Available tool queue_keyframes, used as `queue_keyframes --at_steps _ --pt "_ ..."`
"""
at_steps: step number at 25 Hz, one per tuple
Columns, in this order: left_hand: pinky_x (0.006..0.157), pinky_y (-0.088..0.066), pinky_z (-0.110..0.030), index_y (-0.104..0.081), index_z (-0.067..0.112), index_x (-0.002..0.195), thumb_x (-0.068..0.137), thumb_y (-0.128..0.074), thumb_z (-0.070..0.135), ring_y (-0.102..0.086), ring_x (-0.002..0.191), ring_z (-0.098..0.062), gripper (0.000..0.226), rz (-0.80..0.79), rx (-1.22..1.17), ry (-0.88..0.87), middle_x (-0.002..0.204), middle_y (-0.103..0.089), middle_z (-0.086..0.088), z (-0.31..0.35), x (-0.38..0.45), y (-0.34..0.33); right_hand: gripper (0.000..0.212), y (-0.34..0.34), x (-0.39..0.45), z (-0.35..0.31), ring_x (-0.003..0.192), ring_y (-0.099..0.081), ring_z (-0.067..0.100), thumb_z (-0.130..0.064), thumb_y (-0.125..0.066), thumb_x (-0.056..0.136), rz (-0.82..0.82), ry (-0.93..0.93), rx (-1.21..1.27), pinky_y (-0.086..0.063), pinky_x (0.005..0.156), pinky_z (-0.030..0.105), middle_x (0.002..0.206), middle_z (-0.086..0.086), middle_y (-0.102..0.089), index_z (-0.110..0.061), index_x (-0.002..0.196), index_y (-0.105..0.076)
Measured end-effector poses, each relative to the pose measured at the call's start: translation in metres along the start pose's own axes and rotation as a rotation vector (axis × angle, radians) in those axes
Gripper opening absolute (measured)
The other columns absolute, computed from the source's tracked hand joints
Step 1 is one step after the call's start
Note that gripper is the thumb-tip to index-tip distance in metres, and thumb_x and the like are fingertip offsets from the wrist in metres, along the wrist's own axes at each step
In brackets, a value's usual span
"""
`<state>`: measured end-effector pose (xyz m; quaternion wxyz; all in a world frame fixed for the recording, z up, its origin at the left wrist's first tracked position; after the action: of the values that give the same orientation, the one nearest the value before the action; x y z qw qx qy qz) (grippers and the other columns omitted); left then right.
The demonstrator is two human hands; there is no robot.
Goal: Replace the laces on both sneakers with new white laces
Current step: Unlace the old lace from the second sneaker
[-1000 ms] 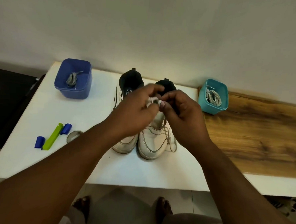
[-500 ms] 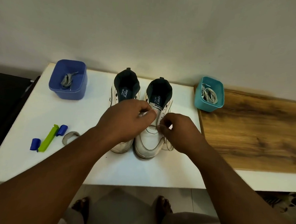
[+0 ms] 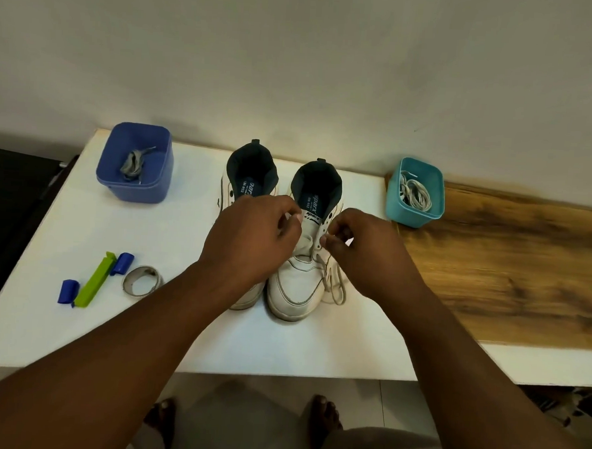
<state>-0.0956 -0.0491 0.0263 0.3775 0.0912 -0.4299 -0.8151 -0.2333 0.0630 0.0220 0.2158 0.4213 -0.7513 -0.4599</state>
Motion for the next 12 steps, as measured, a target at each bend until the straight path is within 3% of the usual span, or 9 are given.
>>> queue_keyframes --at_steps 3,5,7,9,12 --pt "0.064 -0.043 -0.028 -0.067 0.028 0.088 0.102 -0.041 0.053 -0.056 0.060 -0.010 0.039 0.022 0.091 0.042 0.060 -0.059 0.009 -0.001 -0.001 0.002 0.022 -0.032 -0.005 0.007 0.078 -0.059 0.018 -0.041 -0.066 0.097 -0.205 -0.041 -0.182 -0.038 0.061 0.028 0.081 -0.005 -0.062 -0.026 0.082 -0.061" --pt "0.065 -0.042 -0.030 -0.060 0.028 0.078 0.103 -0.039 0.052 -0.052 0.056 -0.010 0.041 0.051 0.102 0.052 0.054 -0.052 0.009 -0.001 -0.001 0.007 0.022 -0.037 -0.003 0.013 0.081 -0.059 0.021 -0.038 -0.057 0.102 -0.229 -0.051 -0.190 -0.035 0.060 0.029 0.082 -0.003 -0.060 -0.026 0.084 -0.057" --pt "0.070 -0.048 -0.032 -0.068 0.028 0.089 0.102 -0.045 0.050 -0.058 0.064 -0.011 0.034 0.053 0.061 0.046 0.065 -0.062 0.009 -0.003 0.000 0.007 0.021 -0.024 -0.001 0.012 0.082 -0.057 0.022 -0.036 -0.048 0.107 -0.170 -0.033 -0.228 -0.035 0.060 0.032 0.085 -0.002 -0.058 -0.023 0.091 -0.054" --pt "0.083 -0.052 -0.037 -0.072 0.034 0.110 0.097 -0.056 0.049 -0.063 0.091 -0.016 0.025 0.024 0.030 -0.006 0.096 -0.071 0.011 -0.001 0.001 0.001 0.022 0.005 -0.002 0.004 0.079 -0.054 0.021 -0.035 -0.044 0.108 0.016 0.007 -0.165 -0.037 0.063 0.035 0.087 -0.001 -0.058 -0.020 0.095 -0.053" --pt "0.094 -0.043 -0.044 -0.067 0.038 0.123 0.094 -0.061 0.049 -0.053 0.115 -0.020 0.031 -0.075 0.067 -0.139 0.122 -0.064 0.011 0.012 0.001 -0.016 0.024 0.046 -0.014 -0.030 0.074 -0.055 0.019 -0.031 -0.043 0.110 0.277 0.146 0.296 -0.045 0.063 0.037 0.081 -0.001 -0.059 -0.016 0.095 -0.054"
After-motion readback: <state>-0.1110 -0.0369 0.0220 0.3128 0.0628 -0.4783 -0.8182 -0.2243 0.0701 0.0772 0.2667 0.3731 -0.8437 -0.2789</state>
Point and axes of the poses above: each hand's wrist, its own x-axis towards the middle knuckle, its own y-axis out of the back of the hand, z = x × y, the point moved 9 cm from there along x, towards the middle knuckle
